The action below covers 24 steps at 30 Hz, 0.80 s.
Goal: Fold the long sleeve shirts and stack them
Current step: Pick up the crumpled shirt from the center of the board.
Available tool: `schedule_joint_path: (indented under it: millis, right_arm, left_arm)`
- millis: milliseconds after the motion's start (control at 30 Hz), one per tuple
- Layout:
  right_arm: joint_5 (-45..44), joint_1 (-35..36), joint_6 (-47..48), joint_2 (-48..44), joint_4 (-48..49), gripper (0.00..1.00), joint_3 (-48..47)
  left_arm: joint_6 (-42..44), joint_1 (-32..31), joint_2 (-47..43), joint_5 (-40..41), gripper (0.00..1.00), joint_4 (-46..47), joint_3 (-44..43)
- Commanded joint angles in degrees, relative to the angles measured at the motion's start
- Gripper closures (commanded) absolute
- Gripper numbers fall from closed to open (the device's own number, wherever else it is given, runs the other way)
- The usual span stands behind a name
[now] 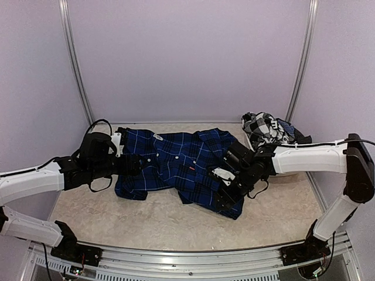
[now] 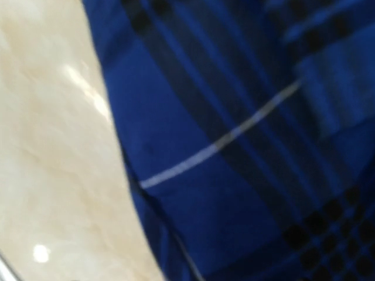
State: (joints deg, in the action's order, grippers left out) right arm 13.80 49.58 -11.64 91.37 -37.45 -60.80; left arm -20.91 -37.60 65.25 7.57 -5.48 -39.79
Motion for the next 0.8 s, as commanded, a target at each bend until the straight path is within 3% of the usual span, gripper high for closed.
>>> schedule_joint_path:
  millis: [0,133,233,333,467,767]
  right_arm:
    - [-3.65,2.91,-0.63,3.27,-2.36,0.25,0.91]
    - [-6.49,4.13,-0.98,5.95,-3.08,0.30,1.25]
    - [-9.12,4.22,-1.17,7.05,-3.64,0.43,0.64]
    - [-11.19,4.29,-1.36,6.98,-4.35,0.62,-0.32]
    - [-13.99,4.18,-1.88,5.50,-5.63,1.00,-1.05]
    - [-11.14,-0.95,-1.78,-4.67,-11.66,1.00,-4.49]
  left_arm:
    - [-1.51,-1.29,-0.65,2.18,0.01,0.63,-0.46]
    - [-1.59,-1.46,-0.53,2.15,0.01,0.85,-0.51]
    - [-1.59,-1.54,0.06,1.92,0.01,0.80,-0.53]
    - [-1.32,-2.00,0.60,1.21,0.01,0.19,-0.64]
    - [0.30,-2.76,0.87,-0.56,0.01,-0.23,-0.26]
    - [3.10,-4.22,3.18,-5.47,0.01,-1.96,0.92]
